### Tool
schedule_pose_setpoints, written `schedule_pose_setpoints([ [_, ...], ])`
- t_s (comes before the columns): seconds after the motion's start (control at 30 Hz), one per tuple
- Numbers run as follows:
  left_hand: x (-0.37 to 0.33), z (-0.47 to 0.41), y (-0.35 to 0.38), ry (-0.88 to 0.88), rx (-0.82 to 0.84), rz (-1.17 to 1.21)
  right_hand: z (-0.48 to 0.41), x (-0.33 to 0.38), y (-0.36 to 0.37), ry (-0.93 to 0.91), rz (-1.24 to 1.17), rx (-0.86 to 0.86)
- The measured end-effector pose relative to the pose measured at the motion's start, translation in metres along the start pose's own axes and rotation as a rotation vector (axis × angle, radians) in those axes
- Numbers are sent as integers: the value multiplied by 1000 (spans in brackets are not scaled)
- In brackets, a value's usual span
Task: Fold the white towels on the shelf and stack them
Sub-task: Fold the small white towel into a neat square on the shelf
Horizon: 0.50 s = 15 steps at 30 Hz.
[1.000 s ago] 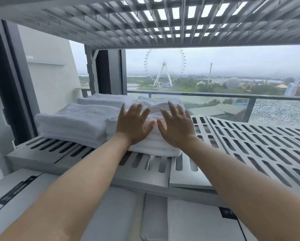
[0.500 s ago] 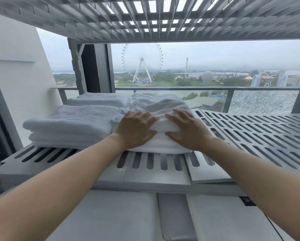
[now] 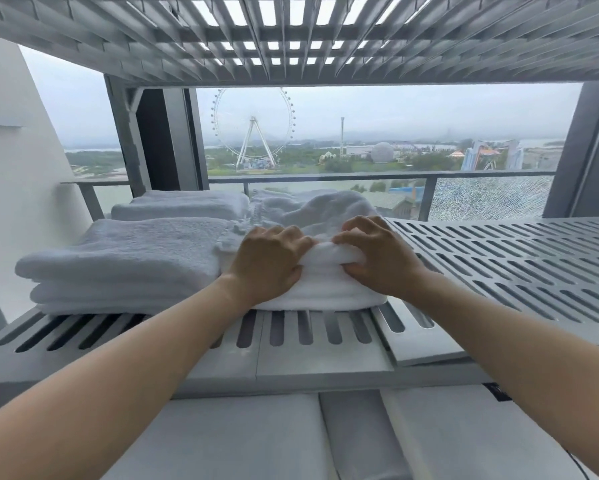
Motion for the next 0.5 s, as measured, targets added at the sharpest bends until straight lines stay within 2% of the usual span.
schedule_pose_setpoints([
  [0.23, -8, 4, -49, -30, -261, 7, 12, 25, -37, -102, -5, -276],
  [0.5, -59, -6, -106, -64, -467, 83, 57, 5, -102, -28, -67, -459],
])
Point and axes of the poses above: each hand's wrist, its own z-axis away from the middle knuckle, its own y-axis out of the palm, x = y × z, the point moved 8 cm from there along -z, towards the middle knuckle, and after that the axes turned 1 degree about y, right-handed, at the moved point
